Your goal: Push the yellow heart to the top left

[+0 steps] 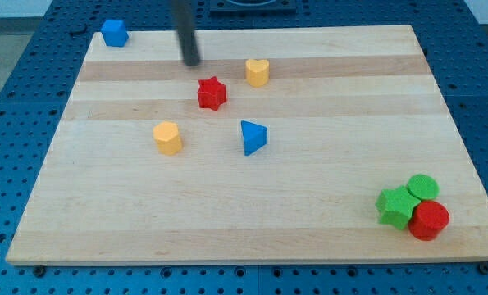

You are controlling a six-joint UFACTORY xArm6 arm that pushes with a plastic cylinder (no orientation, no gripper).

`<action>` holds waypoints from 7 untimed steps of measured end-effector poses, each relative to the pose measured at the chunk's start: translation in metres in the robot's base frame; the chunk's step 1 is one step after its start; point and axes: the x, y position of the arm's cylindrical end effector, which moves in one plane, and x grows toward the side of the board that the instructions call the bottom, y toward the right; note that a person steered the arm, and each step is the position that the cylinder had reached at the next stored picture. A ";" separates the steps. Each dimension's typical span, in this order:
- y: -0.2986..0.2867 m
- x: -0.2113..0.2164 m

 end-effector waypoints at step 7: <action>-0.058 0.014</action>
